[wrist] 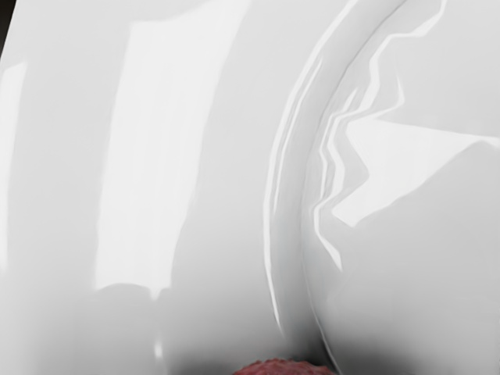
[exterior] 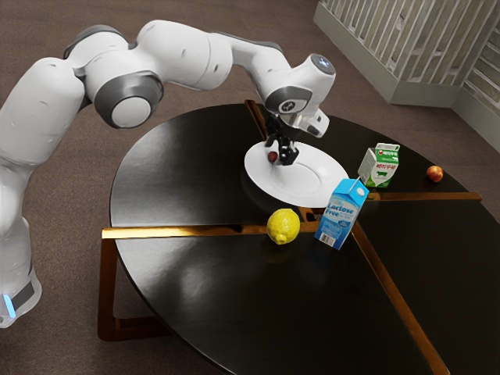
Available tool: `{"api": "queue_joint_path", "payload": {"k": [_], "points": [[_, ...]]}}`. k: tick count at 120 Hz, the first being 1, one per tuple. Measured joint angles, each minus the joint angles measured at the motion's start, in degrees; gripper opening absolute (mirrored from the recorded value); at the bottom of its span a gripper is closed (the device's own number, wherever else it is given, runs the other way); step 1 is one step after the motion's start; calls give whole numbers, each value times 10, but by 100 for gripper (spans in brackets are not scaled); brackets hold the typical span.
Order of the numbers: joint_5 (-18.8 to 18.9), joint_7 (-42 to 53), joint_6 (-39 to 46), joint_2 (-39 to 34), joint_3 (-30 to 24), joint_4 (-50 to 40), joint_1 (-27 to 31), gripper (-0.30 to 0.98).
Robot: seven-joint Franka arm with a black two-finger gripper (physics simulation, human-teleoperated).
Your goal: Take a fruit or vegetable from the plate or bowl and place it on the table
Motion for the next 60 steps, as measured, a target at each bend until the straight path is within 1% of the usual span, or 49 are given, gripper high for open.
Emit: {"api": "queue_joint_path", "payload": {"k": [12, 34, 49, 60], "points": [[0, -1, 0, 1, 0, 0, 0, 38], [0, -3, 1, 2, 0, 0, 0, 19], [0, -4, 3, 1, 0, 1, -1, 14], [1, -5, 3, -13, 1, 1, -2, 15]]}}
